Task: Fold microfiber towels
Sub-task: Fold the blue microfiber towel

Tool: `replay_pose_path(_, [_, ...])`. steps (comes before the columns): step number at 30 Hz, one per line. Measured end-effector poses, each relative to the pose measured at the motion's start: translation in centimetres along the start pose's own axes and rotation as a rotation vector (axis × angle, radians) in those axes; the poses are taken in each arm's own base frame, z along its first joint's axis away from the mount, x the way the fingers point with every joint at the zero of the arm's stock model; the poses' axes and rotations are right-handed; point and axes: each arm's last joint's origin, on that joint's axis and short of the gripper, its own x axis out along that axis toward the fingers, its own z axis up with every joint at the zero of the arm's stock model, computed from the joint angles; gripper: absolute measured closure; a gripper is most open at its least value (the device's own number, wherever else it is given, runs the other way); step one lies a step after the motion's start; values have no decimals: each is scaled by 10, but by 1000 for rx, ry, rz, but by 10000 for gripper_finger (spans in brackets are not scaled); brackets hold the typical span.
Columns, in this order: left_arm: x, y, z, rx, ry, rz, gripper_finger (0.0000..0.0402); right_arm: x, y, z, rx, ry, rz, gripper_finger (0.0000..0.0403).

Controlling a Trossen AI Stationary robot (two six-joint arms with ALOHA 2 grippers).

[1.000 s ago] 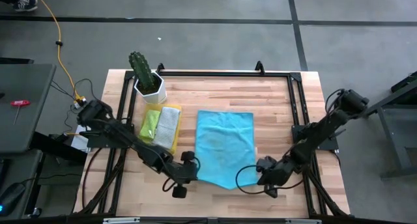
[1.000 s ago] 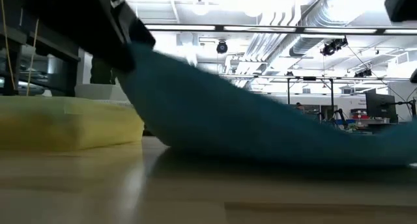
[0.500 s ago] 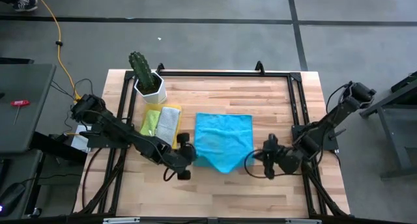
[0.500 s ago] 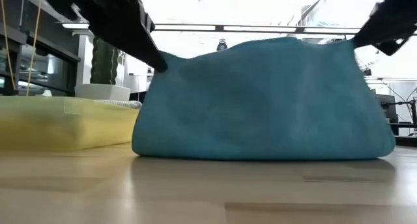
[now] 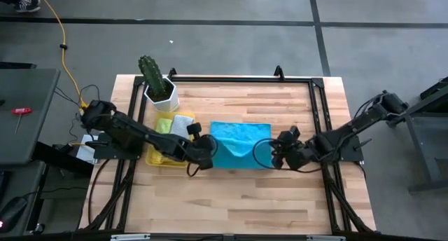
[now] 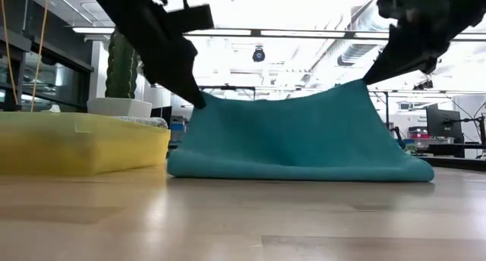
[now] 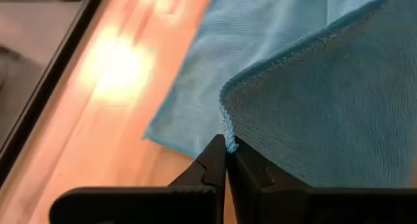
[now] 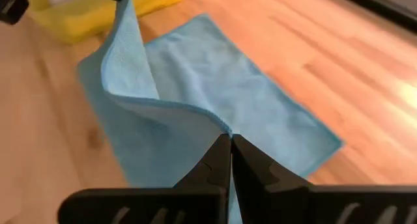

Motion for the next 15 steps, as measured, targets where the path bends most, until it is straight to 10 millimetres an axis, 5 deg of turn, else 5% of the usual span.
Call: replay_pose_path(15, [43, 25, -3, -57, 105, 103, 401, 20, -33, 9, 158, 40, -226, 403])
